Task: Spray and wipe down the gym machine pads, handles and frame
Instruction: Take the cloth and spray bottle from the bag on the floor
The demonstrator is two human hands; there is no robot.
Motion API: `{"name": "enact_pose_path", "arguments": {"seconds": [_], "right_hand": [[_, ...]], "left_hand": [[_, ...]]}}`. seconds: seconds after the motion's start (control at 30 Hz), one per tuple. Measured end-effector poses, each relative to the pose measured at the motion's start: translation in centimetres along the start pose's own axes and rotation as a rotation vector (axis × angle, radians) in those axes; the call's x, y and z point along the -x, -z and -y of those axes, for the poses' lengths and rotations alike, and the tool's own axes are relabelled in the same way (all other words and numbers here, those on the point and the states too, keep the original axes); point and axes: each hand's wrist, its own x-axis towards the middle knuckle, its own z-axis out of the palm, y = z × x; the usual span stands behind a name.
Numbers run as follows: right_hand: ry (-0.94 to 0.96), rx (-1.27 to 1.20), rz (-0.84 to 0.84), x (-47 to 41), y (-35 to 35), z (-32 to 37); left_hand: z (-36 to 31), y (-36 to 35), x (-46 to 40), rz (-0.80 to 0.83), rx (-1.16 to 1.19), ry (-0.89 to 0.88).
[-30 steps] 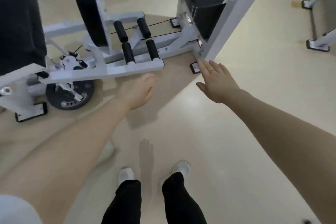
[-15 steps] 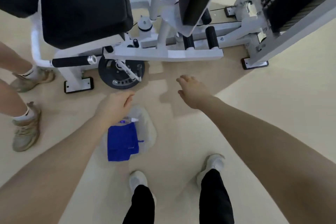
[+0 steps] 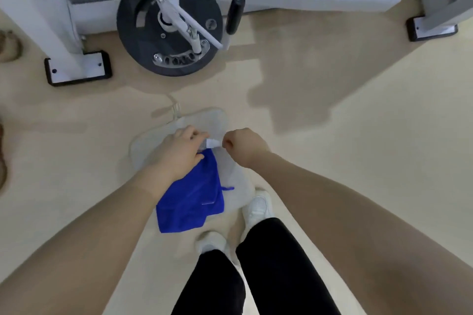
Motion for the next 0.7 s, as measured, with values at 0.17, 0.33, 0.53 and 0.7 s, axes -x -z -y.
{"name": "enact_pose_path", "arguments": {"seconds": [0.17,0.33,0.53,0.7], "right_hand": [[-0.055,-0.108,0.024,-1.8,-4.3,-0.1],[-0.126,-0.177,0.078,-2.5,-6.5,1.1],[-0.152,-0.419,0.128,-2.0,-5.7,2.1],[-0.211,-0.883,0.043,2.5,1.7,-0.1]], "left_hand": [[1.4,-4.5,-1.7,-0.027,-0.15,-0.058],[2.4,-4.7,-2.7,-0.027,-0.006,-0.031],[1.8,-1.5,-1.6,-0.152,0.364,0.008],[-1.7,4.6,-0.2,-0.159,0.421,-0.066]]}}
